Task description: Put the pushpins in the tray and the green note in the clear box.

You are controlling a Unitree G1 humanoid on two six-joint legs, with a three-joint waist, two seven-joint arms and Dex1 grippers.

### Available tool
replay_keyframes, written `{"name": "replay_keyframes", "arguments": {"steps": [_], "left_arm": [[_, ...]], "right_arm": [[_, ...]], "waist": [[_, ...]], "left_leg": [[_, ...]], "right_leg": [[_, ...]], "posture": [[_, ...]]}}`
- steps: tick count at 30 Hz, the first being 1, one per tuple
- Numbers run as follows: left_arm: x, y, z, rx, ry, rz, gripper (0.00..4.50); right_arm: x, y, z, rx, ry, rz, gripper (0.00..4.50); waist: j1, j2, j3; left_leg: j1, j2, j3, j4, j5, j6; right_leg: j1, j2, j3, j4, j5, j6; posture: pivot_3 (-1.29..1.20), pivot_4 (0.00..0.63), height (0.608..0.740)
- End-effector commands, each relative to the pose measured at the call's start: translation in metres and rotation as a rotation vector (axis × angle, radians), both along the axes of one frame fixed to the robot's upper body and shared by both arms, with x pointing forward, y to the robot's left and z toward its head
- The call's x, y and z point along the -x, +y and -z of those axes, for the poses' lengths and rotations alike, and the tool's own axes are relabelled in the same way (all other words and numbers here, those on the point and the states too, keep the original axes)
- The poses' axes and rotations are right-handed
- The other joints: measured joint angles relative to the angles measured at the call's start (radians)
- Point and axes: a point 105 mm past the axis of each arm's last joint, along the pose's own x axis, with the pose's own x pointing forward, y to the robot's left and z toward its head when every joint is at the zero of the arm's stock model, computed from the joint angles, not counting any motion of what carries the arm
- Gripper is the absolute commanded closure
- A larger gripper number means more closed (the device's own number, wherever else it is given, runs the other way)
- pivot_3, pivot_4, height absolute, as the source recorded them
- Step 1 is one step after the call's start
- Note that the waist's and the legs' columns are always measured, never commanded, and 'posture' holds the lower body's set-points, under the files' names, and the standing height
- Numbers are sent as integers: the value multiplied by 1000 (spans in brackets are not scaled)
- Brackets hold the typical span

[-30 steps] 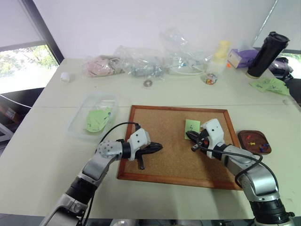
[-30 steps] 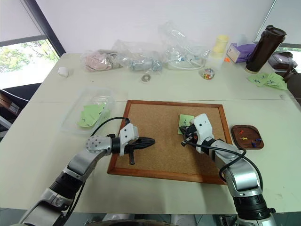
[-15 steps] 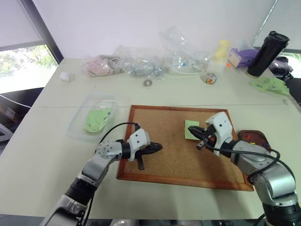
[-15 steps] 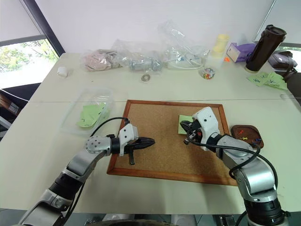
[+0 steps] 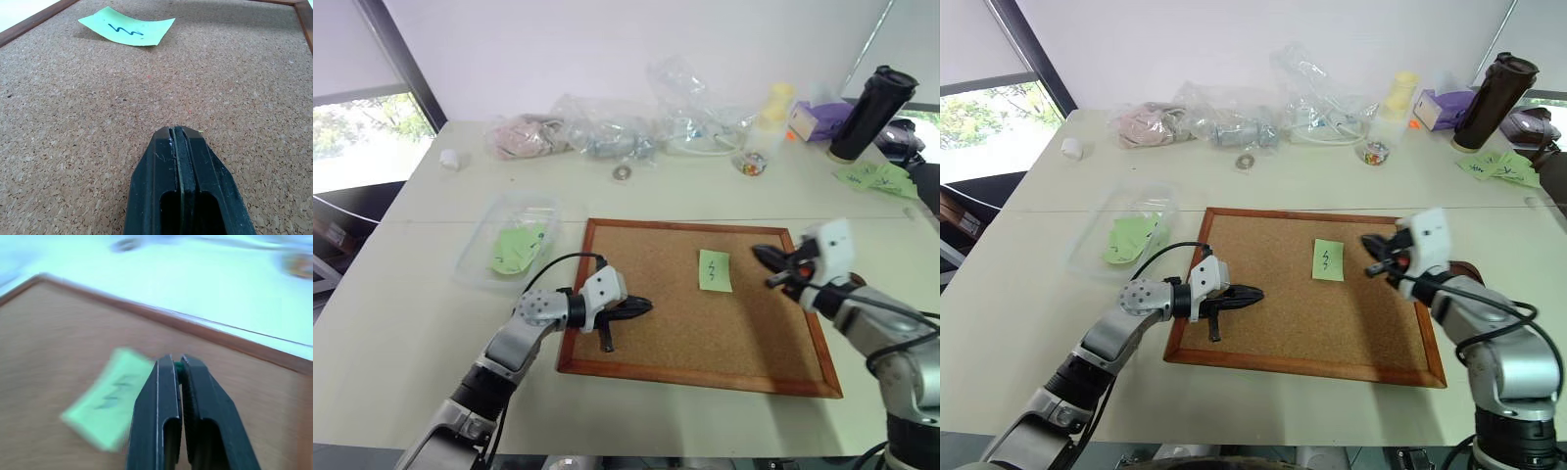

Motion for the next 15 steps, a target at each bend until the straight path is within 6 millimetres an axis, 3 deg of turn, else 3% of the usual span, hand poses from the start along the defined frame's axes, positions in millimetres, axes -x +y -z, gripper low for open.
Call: {"name": "replay_keyframes", "arguments": {"steps": [1,5,12,15], "left_arm": [[4,9,33,-87,101,-38,4500],[5,9,33,-87,102,-35,4500],[6,7,34,-83,106,-36,4500],[6,7,34,-82,107,-38,4500]], "right_arm": [[8,-35,-8,18,-28,100,4463],[22,-68,15,69,54,197,4463],[34,-79,41,92,118,210,4463],[36,-80,41,82,115,214,3439]], "waist": [[-1,1,0],[-1,1,-1],[-2,2,-1],[-2,2,-1]], "left_leg": [[0,0,0,0,0,0],[0,0,0,0,0,0],[1,0,1,0,0,0],[1,0,1,0,0,0]], "right_leg": [[0,0,0,0,0,0],[0,0,0,0,0,0],[1,0,1,0,0,0],[1,0,1,0,0,0]], "posture": [[0,150,740],[0,150,740],[0,150,740],[0,150,740]]}}
